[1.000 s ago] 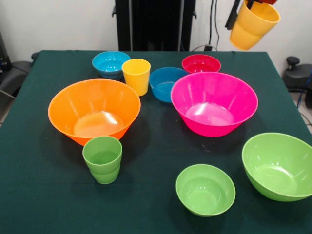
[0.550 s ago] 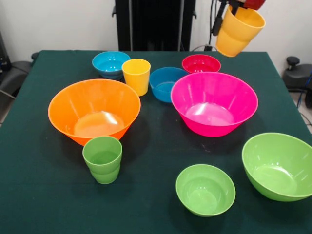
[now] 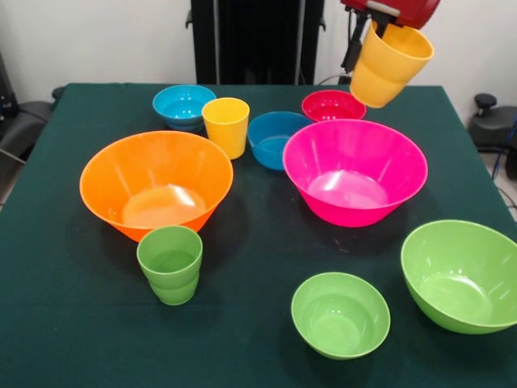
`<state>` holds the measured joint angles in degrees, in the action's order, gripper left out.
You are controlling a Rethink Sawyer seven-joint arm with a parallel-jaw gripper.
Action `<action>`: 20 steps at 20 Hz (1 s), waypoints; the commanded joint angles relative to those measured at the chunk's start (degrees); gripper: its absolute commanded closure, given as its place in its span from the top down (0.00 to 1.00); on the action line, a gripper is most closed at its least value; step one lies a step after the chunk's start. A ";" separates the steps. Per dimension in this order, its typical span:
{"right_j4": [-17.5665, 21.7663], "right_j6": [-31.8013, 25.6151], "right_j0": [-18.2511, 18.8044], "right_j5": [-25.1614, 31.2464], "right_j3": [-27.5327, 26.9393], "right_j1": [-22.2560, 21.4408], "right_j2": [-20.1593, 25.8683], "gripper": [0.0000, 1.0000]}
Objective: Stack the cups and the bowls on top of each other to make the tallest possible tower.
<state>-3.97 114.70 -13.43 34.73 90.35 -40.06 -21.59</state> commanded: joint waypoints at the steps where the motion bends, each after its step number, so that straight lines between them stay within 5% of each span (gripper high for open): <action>1: 1.44 8.49 -1.00 0.59 -6.23 5.49 2.25 0.00; 20: 0.61 9.78 -2.22 -5.87 -8.12 10.99 -0.27 0.00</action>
<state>-3.99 114.70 -15.68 31.89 83.27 -31.56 -24.76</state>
